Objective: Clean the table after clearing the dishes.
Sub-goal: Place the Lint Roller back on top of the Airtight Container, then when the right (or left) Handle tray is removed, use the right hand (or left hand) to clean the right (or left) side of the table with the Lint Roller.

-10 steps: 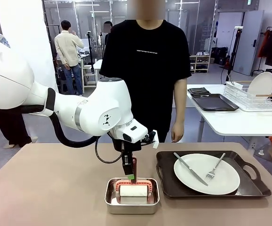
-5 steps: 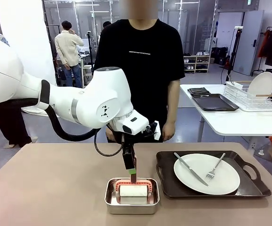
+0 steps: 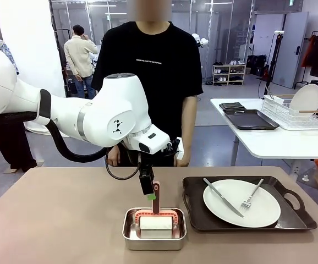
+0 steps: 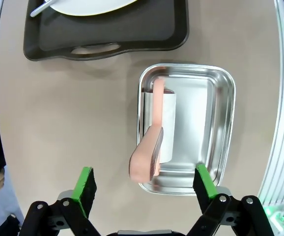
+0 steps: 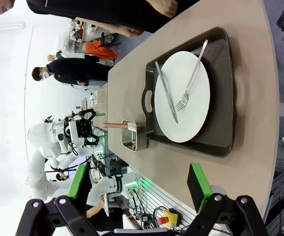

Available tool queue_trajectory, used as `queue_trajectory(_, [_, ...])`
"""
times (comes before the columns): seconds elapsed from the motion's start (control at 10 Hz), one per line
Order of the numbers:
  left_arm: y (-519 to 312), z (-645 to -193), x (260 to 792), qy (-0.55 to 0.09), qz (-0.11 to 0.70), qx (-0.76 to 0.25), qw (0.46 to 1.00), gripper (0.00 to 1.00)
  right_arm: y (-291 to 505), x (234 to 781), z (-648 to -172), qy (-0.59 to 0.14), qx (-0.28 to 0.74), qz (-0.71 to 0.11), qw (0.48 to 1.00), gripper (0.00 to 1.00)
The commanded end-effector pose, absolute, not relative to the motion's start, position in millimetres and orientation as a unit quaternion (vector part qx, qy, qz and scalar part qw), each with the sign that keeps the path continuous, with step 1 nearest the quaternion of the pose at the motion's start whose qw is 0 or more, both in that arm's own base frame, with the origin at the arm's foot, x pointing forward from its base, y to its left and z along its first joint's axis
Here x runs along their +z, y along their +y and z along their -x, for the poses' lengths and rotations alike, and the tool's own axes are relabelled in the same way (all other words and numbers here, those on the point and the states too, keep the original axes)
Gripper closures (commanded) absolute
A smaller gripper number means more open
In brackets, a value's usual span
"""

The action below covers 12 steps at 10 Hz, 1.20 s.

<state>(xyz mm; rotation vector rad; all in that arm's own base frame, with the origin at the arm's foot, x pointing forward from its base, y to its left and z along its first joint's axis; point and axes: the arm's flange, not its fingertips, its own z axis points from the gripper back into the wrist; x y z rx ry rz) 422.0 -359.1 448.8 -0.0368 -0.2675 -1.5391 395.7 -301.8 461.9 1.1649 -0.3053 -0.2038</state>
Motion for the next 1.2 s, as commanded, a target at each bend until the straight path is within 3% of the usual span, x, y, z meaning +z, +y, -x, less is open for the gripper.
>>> queue_trajectory(0.0, [-361.3, -421.3, 450.2, -0.121, 0.017, -0.695, 0.709, 0.0, -299.3, 465.2, -394.4, -0.143, -0.1, -0.547, 0.819, 0.0])
queue_trajectory(0.8, [-360.9, -421.9, 448.5, -0.121, 0.017, -0.695, 0.709, 0.0, -299.3, 465.2, -394.4, -0.143, -0.1, -0.547, 0.819, 0.0])
queue_trajectory(1.1, [-271.3, -440.7, 526.6, -0.055, 0.13, -0.624, 0.768, 0.0, -299.3, 465.2, -394.4, -0.143, -0.1, -0.547, 0.819, 0.0])
